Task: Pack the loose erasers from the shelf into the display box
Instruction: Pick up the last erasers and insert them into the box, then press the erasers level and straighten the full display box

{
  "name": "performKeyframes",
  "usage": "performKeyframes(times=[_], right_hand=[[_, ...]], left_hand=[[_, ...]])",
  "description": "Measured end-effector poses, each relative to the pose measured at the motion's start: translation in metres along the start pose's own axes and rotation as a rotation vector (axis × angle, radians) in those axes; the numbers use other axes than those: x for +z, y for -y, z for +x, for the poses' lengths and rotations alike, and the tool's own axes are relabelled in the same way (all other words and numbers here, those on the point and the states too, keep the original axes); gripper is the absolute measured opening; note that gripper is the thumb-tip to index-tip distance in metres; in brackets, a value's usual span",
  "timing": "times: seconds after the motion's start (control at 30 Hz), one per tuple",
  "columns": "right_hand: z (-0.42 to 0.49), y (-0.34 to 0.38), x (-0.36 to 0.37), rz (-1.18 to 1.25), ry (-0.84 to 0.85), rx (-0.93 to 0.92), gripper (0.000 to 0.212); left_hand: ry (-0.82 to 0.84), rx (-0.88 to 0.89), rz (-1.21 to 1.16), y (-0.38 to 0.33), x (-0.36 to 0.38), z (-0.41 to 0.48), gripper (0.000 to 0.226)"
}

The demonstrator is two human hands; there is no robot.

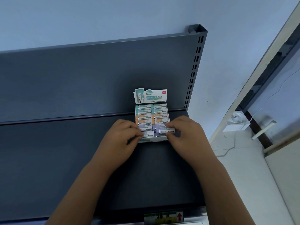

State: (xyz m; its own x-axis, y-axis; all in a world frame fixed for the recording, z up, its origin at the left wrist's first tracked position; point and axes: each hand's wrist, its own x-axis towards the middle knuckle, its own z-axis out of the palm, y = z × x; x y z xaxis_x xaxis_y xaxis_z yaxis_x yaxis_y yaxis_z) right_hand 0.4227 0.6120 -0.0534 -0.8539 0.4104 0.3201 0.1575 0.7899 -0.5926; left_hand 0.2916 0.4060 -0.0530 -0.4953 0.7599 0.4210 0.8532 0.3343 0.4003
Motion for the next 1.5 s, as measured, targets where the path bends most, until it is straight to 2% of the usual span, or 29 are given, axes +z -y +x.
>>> performKeyframes(times=[0.1, 0.33, 0.63, 0.77, 0.83, 1.23, 1.37, 1.5], right_hand=[[-0.001, -0.002, -0.001, -0.005, 0.008, 0.009, 0.028], [-0.001, -0.001, 0.0, -0.039, 0.019, -0.024, 0.021], [-0.002, 0.003, 0.008, -0.038, 0.011, -0.036, 0.013], [-0.003, 0.004, 0.008, -0.04, 0.007, -0.044, 0.034], [-0.004, 0.003, 0.008, -0.061, -0.009, -0.055, 0.038], [-0.016, 0.001, 0.013, -0.173, -0.049, -0.078, 0.026], [-0.016, 0.002, 0.012, -0.136, -0.046, -0.035, 0.019], [-0.013, 0.0, 0.01, -0.047, -0.05, 0.046, 0.019]], left_hand=[[-0.019, 0.068, 0.088, 0.0, 0.001, -0.001, 0.011], [-0.076, -0.044, 0.108, -0.003, 0.001, -0.006, 0.019], [-0.042, -0.047, 0.07, -0.003, 0.002, -0.009, 0.018], [-0.035, -0.061, 0.07, -0.003, 0.003, -0.01, 0.018], [-0.034, -0.045, 0.086, -0.003, 0.006, -0.01, 0.022], [-0.099, -0.017, 0.144, -0.005, 0.012, -0.009, 0.021], [-0.101, -0.095, 0.088, -0.009, 0.012, -0.007, 0.015], [-0.081, -0.299, -0.067, -0.015, 0.01, -0.002, 0.026]])
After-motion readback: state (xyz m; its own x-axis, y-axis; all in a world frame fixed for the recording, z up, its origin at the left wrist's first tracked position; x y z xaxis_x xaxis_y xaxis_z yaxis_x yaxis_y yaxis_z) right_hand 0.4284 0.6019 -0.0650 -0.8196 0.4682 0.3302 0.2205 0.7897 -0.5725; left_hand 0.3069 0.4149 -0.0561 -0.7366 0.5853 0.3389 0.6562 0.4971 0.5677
